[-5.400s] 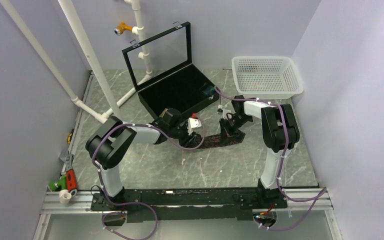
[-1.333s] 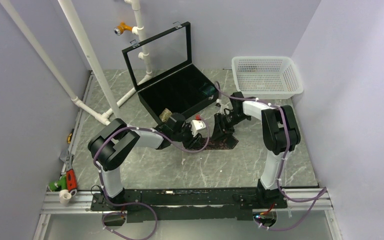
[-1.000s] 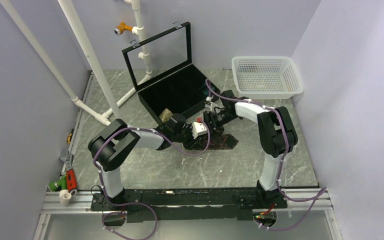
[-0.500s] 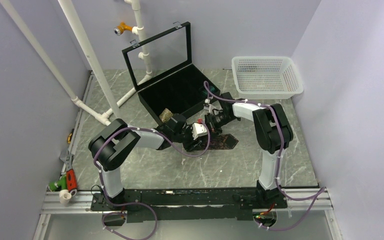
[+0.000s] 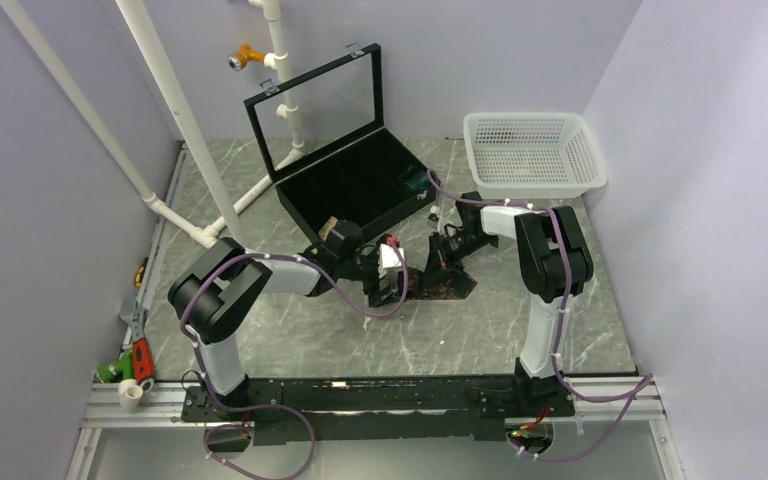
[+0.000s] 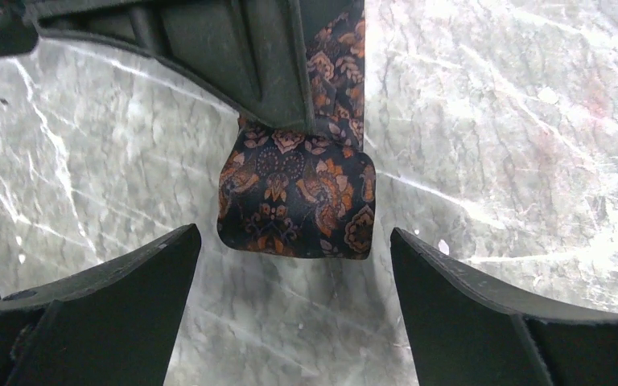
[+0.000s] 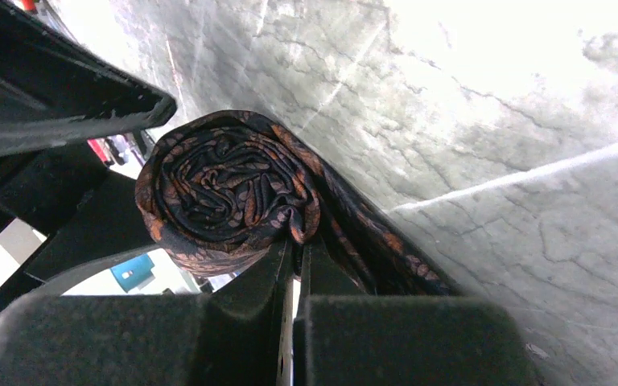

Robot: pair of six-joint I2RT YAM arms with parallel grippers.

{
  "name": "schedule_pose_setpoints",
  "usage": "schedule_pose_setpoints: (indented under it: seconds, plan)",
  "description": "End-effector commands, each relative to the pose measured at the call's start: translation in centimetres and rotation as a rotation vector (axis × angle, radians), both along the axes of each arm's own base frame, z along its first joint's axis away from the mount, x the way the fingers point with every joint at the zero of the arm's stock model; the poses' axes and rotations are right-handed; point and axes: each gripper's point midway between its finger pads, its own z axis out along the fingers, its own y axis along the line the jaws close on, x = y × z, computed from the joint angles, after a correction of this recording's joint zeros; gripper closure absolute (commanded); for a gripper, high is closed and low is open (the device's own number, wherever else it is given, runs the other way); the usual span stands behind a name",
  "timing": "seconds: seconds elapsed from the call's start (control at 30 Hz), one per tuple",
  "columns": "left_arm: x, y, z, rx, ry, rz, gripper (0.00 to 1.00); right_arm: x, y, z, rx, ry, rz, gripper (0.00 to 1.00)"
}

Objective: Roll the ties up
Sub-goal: Place the tie at the center of the board.

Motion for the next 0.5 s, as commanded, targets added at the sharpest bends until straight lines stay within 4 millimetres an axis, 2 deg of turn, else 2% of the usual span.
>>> schedule_pose_setpoints:
  seconds: [0.0, 0.07, 0.27, 0.33, 0.47]
  plan:
    - [0.2, -2.4, 3.7, -0.116, -0.120, -0.115, 0.06, -0.3, -2.8, -3.3, -0.165, -0.006, 0.017, 1.00]
    - [0.1, -3.2, 3.7, -0.124, -0.128, -0.133, 0.06, -0.2, -3.0, -3.6, -0.180, -0.005, 0.017, 1.00]
    - [0.1, -5.2, 1.8, -0.120, -0.124, -0.153, 0.06, -0.1, -3.7, -4.4, -0.221, -0.012, 0.049, 1.00]
    - [0.6, -5.7, 1.1, -0.105, -0.107, -0.125, 0.15, 0.1, -3.6, -4.4, -0.211, -0.010, 0.057, 1.00]
    - [1.1, -6.1, -0.9, -0.035, -0.045, -0.064, 0.43, 0.6, -2.6, -3.1, -0.151, -0.046, 0.060, 1.00]
